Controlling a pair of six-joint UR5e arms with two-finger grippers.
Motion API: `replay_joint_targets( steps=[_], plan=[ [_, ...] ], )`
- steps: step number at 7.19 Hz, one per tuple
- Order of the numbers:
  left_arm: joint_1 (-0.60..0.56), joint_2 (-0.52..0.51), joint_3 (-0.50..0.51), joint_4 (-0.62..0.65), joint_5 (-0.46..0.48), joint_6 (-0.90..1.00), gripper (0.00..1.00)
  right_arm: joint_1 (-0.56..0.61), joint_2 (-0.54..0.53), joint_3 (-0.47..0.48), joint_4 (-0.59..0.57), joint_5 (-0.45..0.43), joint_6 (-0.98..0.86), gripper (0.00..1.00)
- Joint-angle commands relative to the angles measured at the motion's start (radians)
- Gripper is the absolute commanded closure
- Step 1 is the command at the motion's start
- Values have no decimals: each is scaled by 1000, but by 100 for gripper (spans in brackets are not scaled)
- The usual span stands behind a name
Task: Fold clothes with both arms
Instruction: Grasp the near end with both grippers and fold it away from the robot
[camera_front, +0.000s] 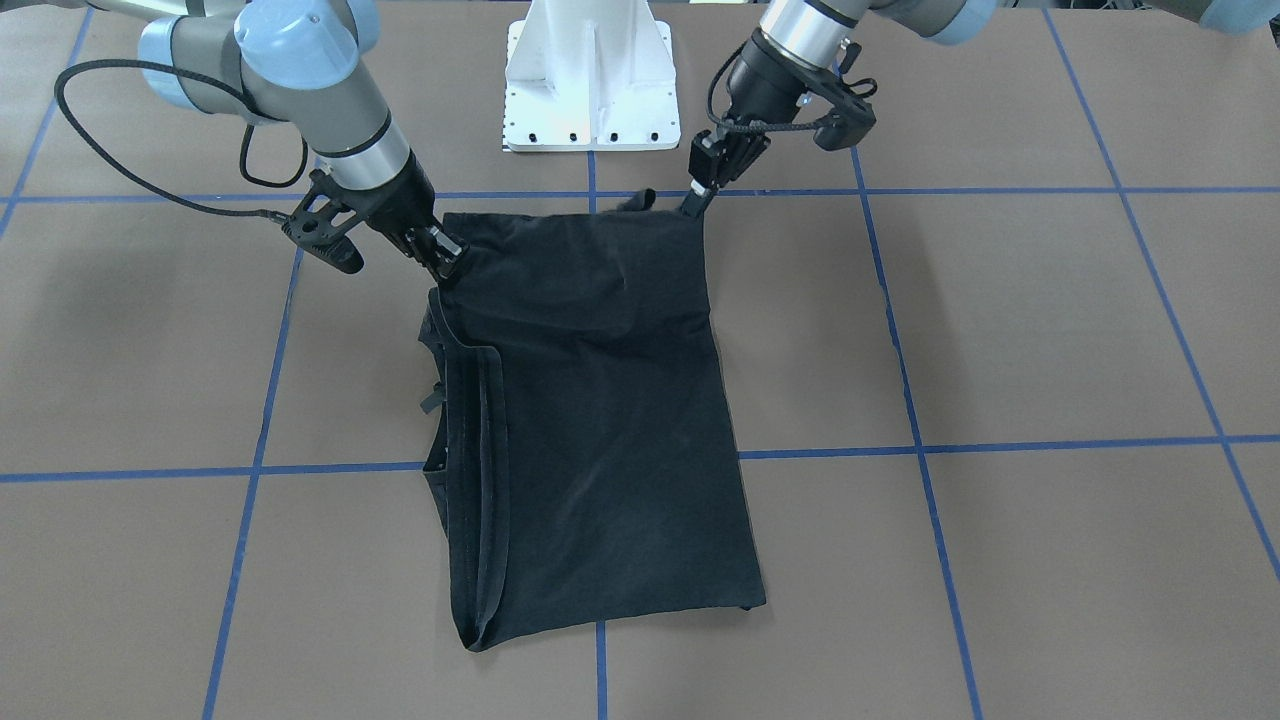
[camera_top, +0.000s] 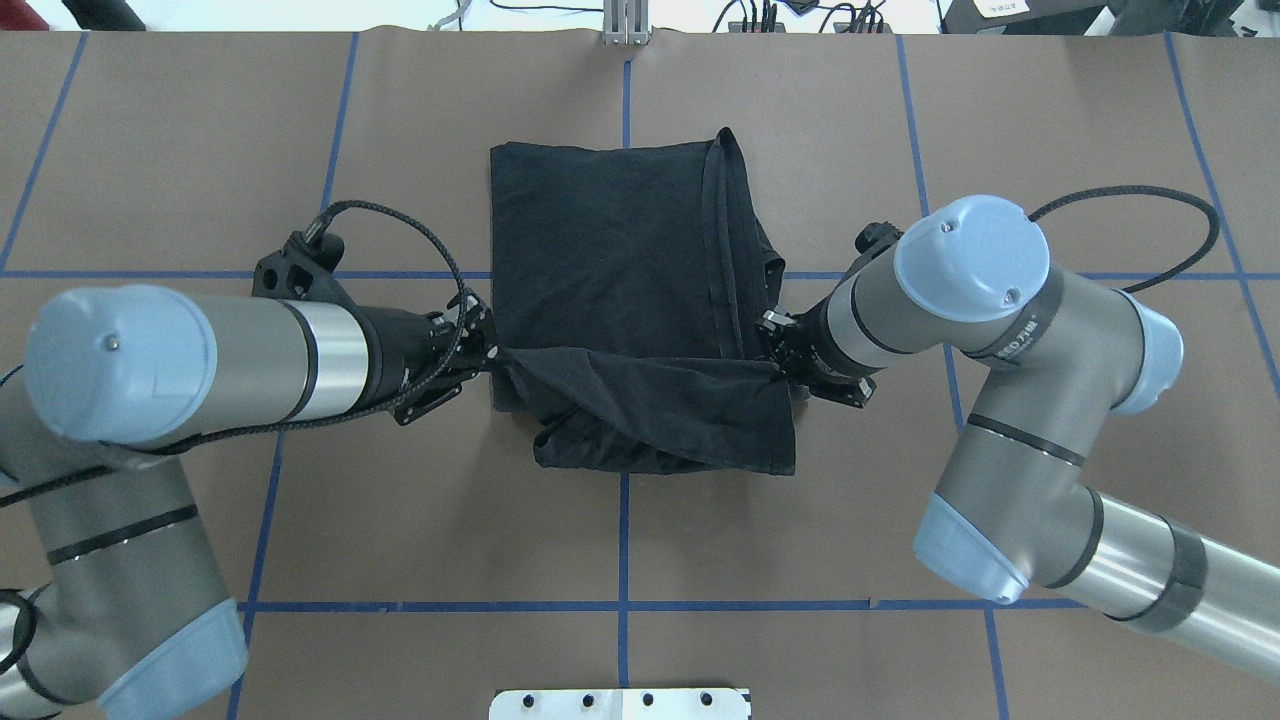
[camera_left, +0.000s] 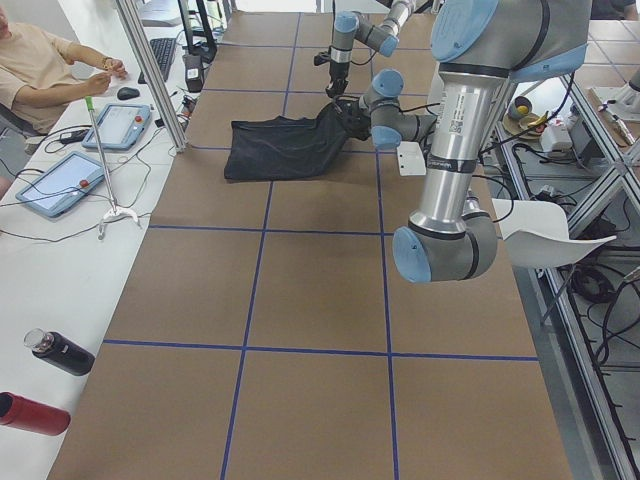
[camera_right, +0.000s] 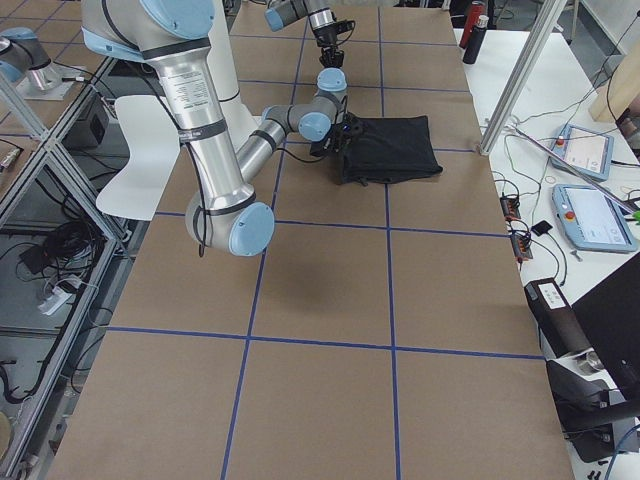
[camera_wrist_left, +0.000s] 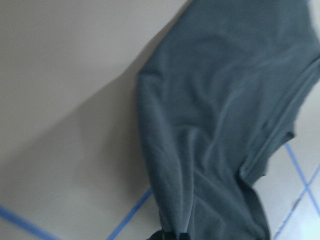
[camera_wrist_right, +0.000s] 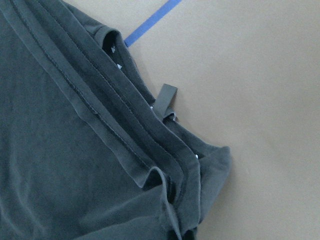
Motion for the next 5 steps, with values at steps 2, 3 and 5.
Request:
replay_joint_targets(
  steps=[2,3,5],
  plan=[
    [-150,-103,177,-7,-61,94,100,118,182,-239,2,86,-42,100],
    [-167,-164,292,-39,-61,110,100,167,258,-358,2,138,-107,100],
    [-210,-224,494,-171,-61,136,100,189,326,-503,6,142,-214,100]
  ],
)
